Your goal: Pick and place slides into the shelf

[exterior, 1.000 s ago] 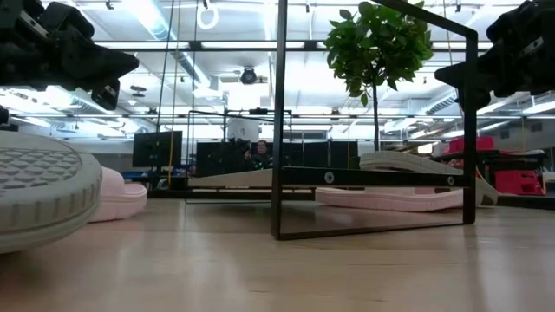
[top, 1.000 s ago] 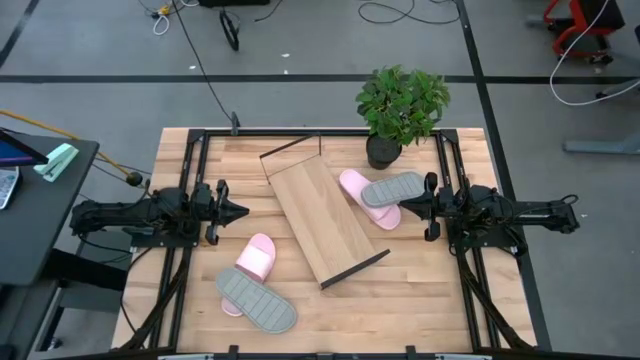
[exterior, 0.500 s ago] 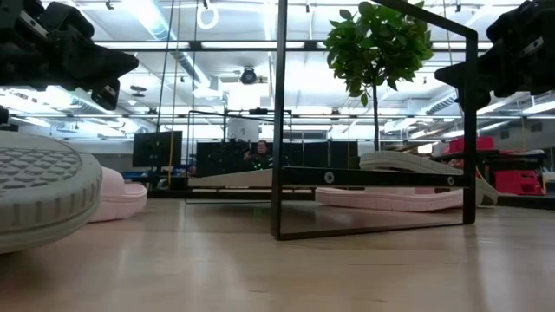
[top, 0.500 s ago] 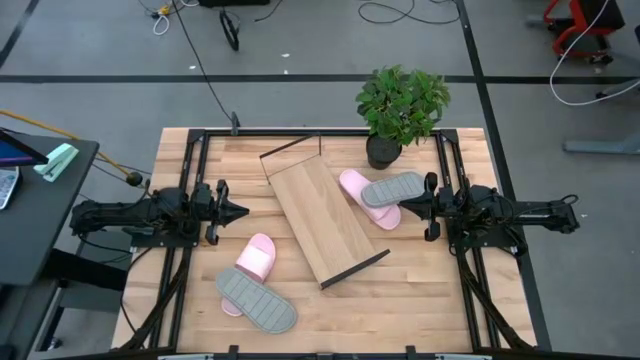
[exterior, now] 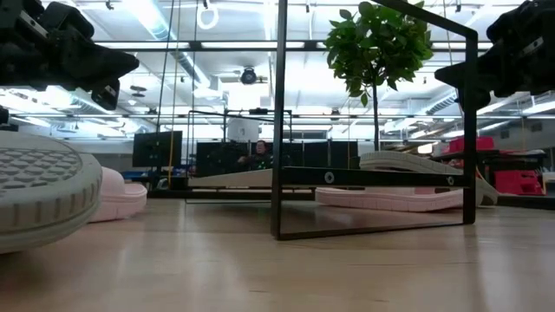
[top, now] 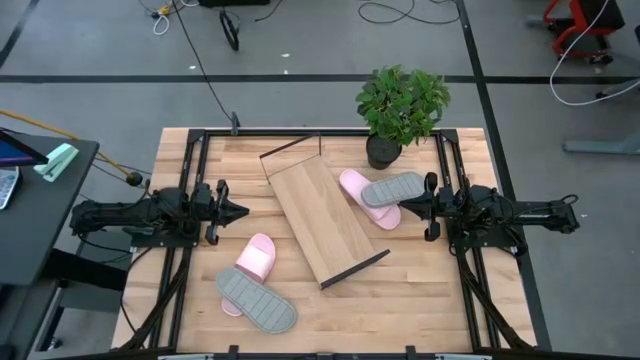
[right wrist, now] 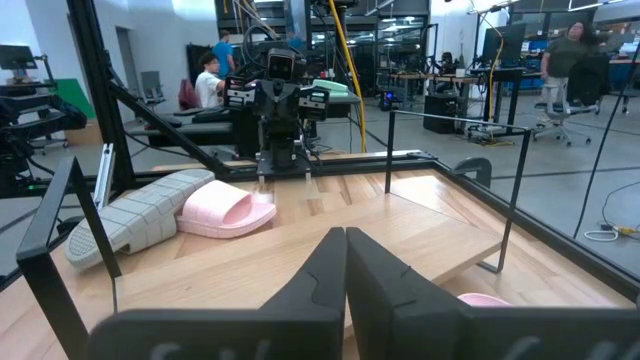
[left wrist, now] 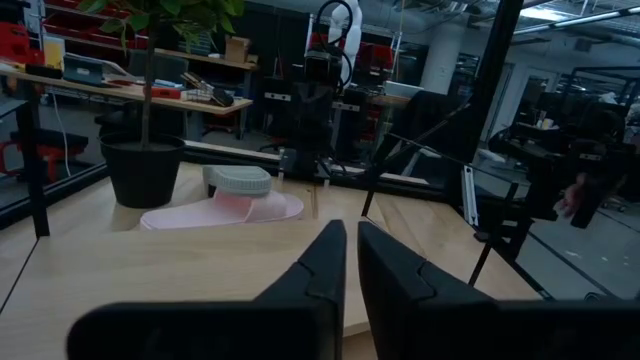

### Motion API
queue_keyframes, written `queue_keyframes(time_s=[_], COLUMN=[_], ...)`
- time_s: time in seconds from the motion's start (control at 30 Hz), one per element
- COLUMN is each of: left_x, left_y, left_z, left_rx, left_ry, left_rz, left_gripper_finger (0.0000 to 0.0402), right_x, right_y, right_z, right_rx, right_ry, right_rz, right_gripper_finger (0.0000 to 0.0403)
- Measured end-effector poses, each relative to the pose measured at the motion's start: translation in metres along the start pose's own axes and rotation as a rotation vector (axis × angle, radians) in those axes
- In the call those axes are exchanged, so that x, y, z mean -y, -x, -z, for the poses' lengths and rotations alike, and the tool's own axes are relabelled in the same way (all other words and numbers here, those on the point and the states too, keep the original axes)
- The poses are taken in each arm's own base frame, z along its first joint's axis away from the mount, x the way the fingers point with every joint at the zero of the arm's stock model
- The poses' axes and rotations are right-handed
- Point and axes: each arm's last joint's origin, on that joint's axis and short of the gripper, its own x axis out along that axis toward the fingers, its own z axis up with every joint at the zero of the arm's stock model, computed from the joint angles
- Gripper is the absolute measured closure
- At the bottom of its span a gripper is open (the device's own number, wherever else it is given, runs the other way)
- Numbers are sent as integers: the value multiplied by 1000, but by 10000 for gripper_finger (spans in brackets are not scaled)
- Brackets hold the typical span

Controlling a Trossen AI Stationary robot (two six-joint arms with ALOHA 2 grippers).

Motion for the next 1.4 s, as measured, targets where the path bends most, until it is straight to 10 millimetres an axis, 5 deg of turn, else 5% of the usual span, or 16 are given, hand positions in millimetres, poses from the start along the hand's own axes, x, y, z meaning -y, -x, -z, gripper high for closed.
queue_keyframes(time_s=[0.83,1.17,1.4], left_x=[0,0,-1], left_y=[0,0,0], left_z=[0,-1,-1], left_rx=[0,7,21], left_ry=[0,9,332], left_rz=[0,1,-27], left_gripper_finger=[368,374,377], right_x=[0,0,2], right_y=[0,0,1], right_z=[0,-3,-10], right_rx=[0,26,138], right_ry=[-29,-362,-796], right_rz=[0,-4,41], right_gripper_finger=[389,389,389])
